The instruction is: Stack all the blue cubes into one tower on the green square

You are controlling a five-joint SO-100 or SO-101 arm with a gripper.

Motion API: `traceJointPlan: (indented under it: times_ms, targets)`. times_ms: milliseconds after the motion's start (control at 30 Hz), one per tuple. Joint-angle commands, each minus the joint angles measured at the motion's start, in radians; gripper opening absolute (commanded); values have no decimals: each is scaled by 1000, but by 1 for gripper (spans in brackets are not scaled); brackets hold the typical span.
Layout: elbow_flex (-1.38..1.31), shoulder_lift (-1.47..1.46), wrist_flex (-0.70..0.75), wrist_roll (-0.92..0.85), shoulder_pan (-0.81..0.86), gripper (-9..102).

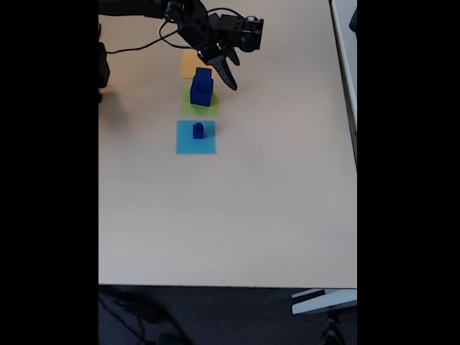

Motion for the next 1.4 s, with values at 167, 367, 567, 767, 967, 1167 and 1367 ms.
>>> traceJointPlan:
  times_ms: [167, 367, 567, 767, 967, 1167, 1367]
  targets:
    - [15, 20, -8, -91, 120, 31]
    - [146, 28, -51, -144, 166, 29]
    - [242, 29, -107, -195, 187, 26]
    - [331, 37, -163, -198, 192, 24]
    - [396, 46, -202, -202, 192, 22]
    - [437, 51, -218, -210, 198, 21]
    - [462, 51, -236, -224, 215, 18]
